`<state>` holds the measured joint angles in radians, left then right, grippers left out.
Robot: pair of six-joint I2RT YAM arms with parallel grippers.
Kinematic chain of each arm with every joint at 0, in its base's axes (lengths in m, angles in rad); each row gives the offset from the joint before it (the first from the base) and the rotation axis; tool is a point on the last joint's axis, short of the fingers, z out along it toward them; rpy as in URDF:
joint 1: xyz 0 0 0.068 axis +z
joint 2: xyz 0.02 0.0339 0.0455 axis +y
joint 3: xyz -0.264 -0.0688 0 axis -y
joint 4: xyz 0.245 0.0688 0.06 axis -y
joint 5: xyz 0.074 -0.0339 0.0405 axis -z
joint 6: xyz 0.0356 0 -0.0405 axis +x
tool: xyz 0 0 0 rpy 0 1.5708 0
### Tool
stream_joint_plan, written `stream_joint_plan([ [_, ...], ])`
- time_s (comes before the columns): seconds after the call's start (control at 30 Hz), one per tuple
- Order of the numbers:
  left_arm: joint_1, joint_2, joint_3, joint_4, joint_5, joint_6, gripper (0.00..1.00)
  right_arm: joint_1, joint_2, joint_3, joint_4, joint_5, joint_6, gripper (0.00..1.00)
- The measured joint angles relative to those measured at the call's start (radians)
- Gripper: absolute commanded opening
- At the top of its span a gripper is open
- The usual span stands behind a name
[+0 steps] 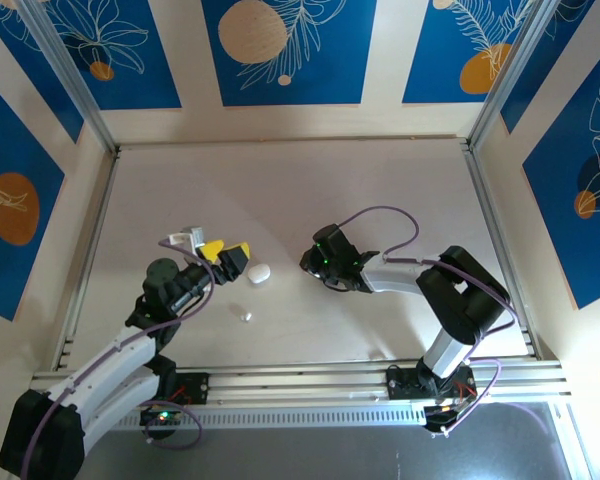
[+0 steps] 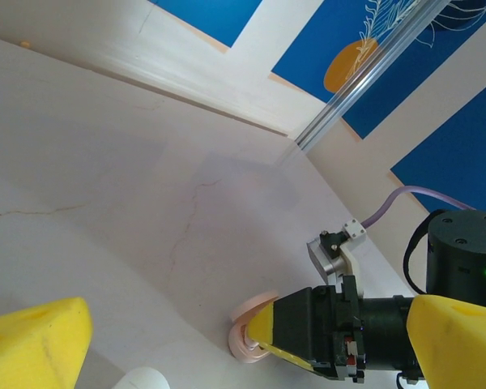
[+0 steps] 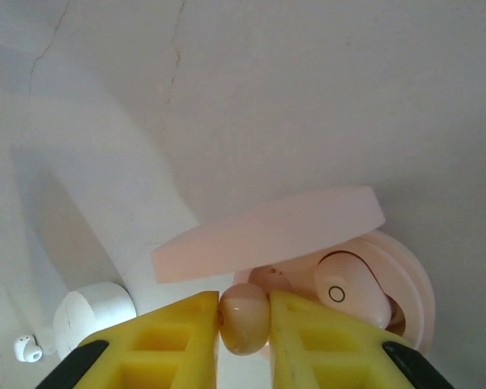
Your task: Insert the wireless bluetooth earbuds into the charging case
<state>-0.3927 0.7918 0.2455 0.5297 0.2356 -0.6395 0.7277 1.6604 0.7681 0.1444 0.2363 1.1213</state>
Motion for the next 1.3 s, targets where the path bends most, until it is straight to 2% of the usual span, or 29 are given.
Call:
stream_joint_plan([
  [0.37, 0.003, 0.0, -0.003, 0.0, 0.0, -0.007, 1.0, 0.005, 0.0, 0.004, -0.003, 0.003, 0.0, 0.28],
  [0.97, 0.004, -0.004, -0.008, 0.0, 0.001, -0.01, 1.0, 0.013, -0.093, 0.004, -0.071, 0.045, -0.001, 0.29],
  [1.3, 0.004, -0.003, -0.008, 0.018, 0.06, -0.01, 1.0, 0.021, -0.281, 0.004, -0.159, 0.054, -0.049, 0.33],
])
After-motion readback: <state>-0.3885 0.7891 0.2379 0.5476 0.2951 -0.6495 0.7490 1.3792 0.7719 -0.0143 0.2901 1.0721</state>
